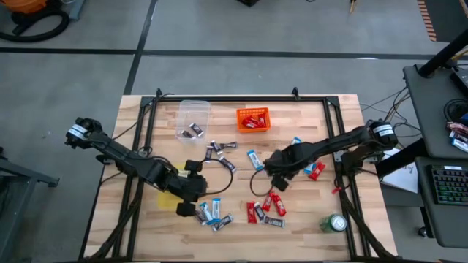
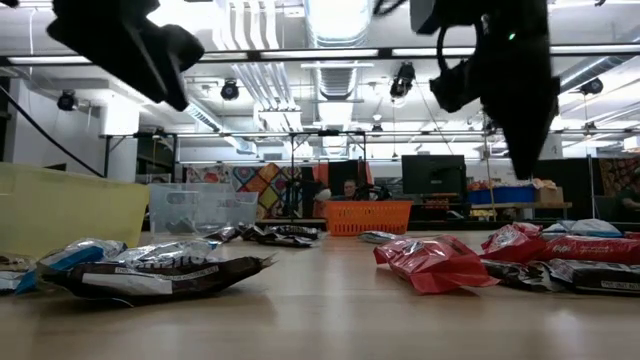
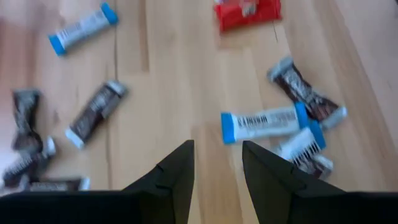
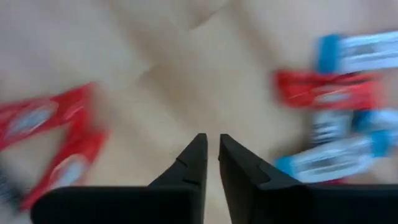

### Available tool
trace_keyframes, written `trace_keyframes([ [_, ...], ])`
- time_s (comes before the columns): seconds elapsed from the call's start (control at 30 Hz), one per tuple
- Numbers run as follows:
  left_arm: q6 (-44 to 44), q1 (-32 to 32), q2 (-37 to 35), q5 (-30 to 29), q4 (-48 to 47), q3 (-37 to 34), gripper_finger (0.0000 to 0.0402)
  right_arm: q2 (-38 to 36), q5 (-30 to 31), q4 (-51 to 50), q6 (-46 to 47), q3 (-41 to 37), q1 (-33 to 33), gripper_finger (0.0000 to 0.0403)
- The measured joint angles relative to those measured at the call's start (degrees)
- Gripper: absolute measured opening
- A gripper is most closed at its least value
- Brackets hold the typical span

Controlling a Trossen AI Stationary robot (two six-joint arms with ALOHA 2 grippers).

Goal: Sort candy
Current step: Put the bottom center red candy into the orange basket

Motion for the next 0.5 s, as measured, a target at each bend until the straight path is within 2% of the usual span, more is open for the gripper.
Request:
trace_keyframes([
  [0.1, 1.34, 0.00, -0.02, -1.08, 3.38, -0.90, 0.0118, 0.00, -7.25, 4.20, 2.28, 0.00, 2.23, 0.0063],
  [0.2, 1.34, 0.00, 0.00, -1.10, 5.68, -1.59, 0.0118, 0.00, -12.97, 7.98, 8.77, 0.00, 4.85, 0.0096],
  [0.33, 1.34, -0.09, 0.00, -1.10, 5.97, -1.85, 0.0118, 0.52, -14.28, 11.53, 18.69, 0.00, 9.06, 0.0136],
  [0.5, 2.44, -0.11, -0.01, -1.08, 5.93, -1.95, 0.0118, 2.36, -13.16, 11.98, 27.72, 0.00, 12.99, 0.0170],
])
